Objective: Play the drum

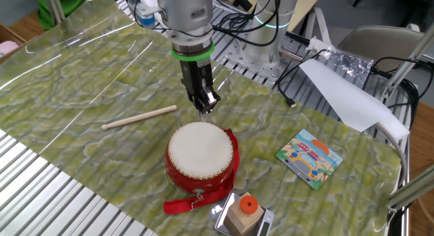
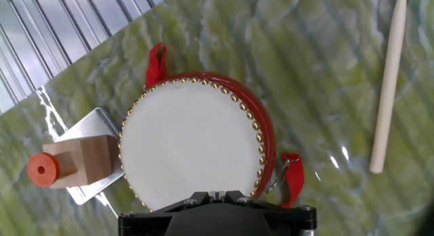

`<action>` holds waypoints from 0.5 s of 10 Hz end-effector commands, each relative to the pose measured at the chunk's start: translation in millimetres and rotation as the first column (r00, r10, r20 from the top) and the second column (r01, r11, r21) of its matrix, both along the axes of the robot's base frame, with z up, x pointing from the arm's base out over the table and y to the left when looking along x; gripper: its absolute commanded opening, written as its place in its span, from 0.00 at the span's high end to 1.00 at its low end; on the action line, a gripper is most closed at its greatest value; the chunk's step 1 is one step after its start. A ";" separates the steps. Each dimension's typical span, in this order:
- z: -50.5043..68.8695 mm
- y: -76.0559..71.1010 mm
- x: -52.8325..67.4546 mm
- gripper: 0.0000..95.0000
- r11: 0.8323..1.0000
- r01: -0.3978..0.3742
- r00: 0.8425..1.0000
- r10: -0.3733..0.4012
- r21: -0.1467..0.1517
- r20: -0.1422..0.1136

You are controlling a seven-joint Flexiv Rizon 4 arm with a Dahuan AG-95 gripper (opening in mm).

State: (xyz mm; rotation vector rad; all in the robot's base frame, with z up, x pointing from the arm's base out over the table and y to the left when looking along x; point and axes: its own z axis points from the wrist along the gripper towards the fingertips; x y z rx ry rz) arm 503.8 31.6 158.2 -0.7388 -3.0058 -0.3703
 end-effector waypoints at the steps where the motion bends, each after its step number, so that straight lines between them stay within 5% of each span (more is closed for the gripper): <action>1: 2.2 0.0 -0.8 1.00 0.997 -0.079 0.996 0.080 -0.020 0.050; 5: 18.5 -3.1 -6.6 1.00 0.995 -0.098 0.994 0.099 -0.029 0.046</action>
